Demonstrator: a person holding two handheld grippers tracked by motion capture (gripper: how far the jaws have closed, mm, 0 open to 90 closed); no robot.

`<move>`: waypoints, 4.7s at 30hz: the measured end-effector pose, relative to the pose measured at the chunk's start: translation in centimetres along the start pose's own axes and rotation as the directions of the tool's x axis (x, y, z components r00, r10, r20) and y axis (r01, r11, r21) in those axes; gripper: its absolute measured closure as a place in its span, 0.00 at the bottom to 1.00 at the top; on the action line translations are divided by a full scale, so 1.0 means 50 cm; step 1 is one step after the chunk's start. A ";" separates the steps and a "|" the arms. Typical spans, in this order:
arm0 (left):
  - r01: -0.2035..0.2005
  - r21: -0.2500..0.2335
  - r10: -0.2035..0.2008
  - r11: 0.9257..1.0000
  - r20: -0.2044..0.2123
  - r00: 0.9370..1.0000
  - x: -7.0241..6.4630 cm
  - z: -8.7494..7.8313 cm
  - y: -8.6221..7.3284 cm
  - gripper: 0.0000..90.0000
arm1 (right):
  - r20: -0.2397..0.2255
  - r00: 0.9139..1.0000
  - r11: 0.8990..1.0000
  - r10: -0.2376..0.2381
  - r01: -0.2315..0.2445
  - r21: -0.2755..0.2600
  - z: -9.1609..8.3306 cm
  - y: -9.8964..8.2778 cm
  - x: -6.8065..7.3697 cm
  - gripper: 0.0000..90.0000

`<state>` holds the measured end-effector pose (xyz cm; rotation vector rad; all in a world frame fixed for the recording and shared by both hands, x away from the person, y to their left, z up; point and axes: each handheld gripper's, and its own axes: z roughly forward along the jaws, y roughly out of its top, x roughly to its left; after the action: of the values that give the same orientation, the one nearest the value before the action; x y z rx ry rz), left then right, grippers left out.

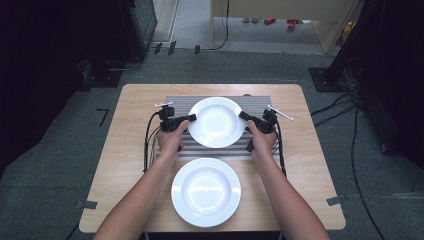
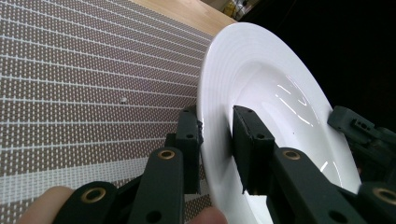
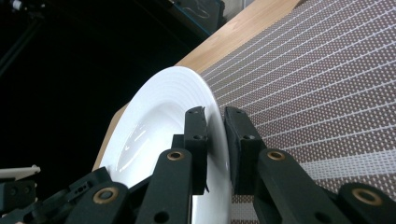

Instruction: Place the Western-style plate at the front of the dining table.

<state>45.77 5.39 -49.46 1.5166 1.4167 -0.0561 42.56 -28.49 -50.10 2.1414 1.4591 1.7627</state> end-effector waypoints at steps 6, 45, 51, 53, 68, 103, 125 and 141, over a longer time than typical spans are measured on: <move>0.008 0.003 -0.008 1.000 -0.013 1.000 -0.003 0.011 -0.003 0.82 | 0.022 1.000 1.000 0.008 -0.008 -0.001 0.010 -0.001 -0.017 0.89; -0.067 0.069 0.071 0.995 -0.065 0.995 -0.014 0.045 -0.007 0.55 | 0.148 0.979 0.987 -0.139 0.150 -0.065 0.016 -0.003 -0.028 0.66; -0.138 0.064 0.144 0.988 -0.100 0.985 -0.026 0.002 -0.001 0.40 | 0.222 0.933 0.949 -0.284 0.306 -0.070 -0.016 0.005 -0.005 0.57; -0.161 0.066 0.168 0.985 -0.116 0.979 -0.029 -0.011 0.000 0.37 | 0.233 0.925 0.943 -0.301 0.325 -0.073 -0.021 0.006 -0.003 0.56; -0.226 0.057 0.232 0.972 -0.148 0.961 -0.028 -0.105 -0.023 0.15 | 0.146 0.913 0.924 -0.382 0.383 0.018 -0.091 0.007 0.002 0.36; -0.288 0.016 0.285 0.957 -0.216 0.934 -0.005 -0.282 -0.106 0.13 | 0.138 0.879 0.890 -0.456 0.452 0.060 -0.294 -0.026 -0.057 0.28; -0.253 -0.004 0.243 0.968 -0.264 0.934 0.045 -0.378 -0.168 0.13 | 0.157 0.872 0.886 -0.463 0.456 0.078 -0.402 -0.069 -0.110 0.28; -0.260 0.037 0.259 0.965 -0.300 0.918 0.070 -0.426 -0.232 0.13 | 0.190 0.859 0.880 -0.476 0.463 0.110 -0.455 -0.103 -0.144 0.28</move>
<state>25.90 19.68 -48.45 1.7530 1.4343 0.3568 22.21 -41.98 -50.01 1.7194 1.7952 1.2908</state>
